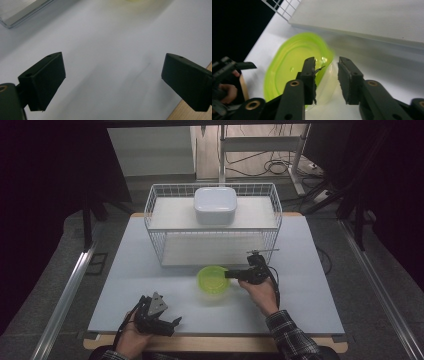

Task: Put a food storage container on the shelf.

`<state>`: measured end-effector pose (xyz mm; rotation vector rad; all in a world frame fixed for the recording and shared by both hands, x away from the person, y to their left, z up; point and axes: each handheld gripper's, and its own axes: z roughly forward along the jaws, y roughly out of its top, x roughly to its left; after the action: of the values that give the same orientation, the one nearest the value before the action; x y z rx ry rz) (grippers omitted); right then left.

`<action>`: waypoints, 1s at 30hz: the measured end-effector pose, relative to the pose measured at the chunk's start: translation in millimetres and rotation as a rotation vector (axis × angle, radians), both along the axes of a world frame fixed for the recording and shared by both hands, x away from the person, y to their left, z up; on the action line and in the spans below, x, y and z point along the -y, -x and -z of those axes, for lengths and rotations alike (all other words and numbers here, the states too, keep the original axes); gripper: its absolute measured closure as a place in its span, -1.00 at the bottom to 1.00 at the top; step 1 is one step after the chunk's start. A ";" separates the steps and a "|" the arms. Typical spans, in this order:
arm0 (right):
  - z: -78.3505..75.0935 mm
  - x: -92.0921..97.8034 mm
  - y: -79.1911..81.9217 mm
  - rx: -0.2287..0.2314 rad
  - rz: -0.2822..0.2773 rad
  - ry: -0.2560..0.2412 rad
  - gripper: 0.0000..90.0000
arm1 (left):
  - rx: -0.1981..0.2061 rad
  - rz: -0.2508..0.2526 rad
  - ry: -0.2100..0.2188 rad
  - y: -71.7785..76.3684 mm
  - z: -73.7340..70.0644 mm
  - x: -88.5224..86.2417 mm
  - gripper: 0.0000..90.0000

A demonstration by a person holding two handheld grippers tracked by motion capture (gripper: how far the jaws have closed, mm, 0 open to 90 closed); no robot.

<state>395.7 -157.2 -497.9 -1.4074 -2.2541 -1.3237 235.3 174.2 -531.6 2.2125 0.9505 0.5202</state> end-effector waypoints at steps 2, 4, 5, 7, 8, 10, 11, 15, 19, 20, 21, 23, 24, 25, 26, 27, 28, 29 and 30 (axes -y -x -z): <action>-1.1 0.9 0.0 -0.013 0.014 -0.017 0.43 | -0.001 0.002 -0.003 0.1 0.2 0.4 -0.89; -1.3 1.1 0.0 -0.030 0.026 -0.034 0.41 | 0.000 0.003 -0.007 0.3 0.1 0.8 -0.89; -0.7 1.0 0.0 -0.044 0.036 -0.038 0.41 | 0.000 0.004 -0.008 0.4 0.1 0.8 -0.89; 1.3 0.6 0.8 -0.067 0.045 -0.042 0.41 | 0.001 0.003 -0.008 0.4 0.1 0.7 -0.89; 2.2 0.5 1.4 -0.074 0.045 -0.043 0.41 | 0.000 0.002 -0.007 0.4 0.1 0.6 -0.89; 4.2 0.5 4.1 -0.092 0.046 -0.048 0.46 | 0.000 0.003 -0.007 0.3 0.2 0.6 -0.89; 4.9 0.6 5.3 -0.094 0.043 -0.050 0.51 | -0.001 0.004 -0.007 0.3 0.3 0.8 -0.89; 5.7 -0.9 6.5 -0.100 0.043 -0.067 0.71 | 0.002 0.007 -0.013 0.6 0.5 1.7 -0.89; 5.4 -3.6 5.4 -0.101 0.034 -0.091 0.80 | 0.004 0.006 -0.015 0.7 0.3 1.5 -0.89; 4.9 -4.5 5.7 -0.101 0.029 -0.099 0.81 | 0.005 0.005 -0.015 0.7 0.3 1.4 -0.89; 3.9 -5.3 6.2 -0.098 0.024 -0.105 0.82 | 0.005 0.005 -0.014 0.7 0.3 1.3 -0.89; 0.6 -6.5 7.9 -0.079 0.019 -0.092 0.82 | 0.005 0.006 -0.015 0.8 0.4 1.4 -0.89; -1.2 -6.2 8.6 -0.069 0.019 -0.086 0.83 | 0.006 0.006 -0.015 0.8 0.3 1.4 -0.89; -2.5 -5.9 9.0 -0.063 0.016 -0.086 0.83 | 0.006 0.006 -0.016 0.8 0.3 1.5 -0.89; -3.3 -4.9 9.0 -0.064 0.013 -0.097 0.83 | 0.006 0.006 -0.016 0.7 0.4 1.6 -0.89; -4.1 -3.7 8.8 -0.070 0.015 -0.109 0.83 | 0.006 0.006 -0.016 0.7 0.4 1.7 -0.89; -5.3 -2.6 8.8 -0.070 0.014 -0.119 0.83 | 0.006 0.006 -0.017 0.7 0.4 1.8 -0.89; -7.0 -1.8 9.0 -0.065 0.013 -0.122 0.83 | 0.006 0.005 -0.017 0.7 0.4 1.7 -0.89; -9.1 -1.3 9.4 -0.061 0.012 -0.124 0.83 | 0.007 0.004 -0.016 0.6 0.3 1.6 -0.89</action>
<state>386.2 -155.9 -488.8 -1.4009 -2.0904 -1.3790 234.7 172.6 -531.9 2.2252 0.9410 0.5353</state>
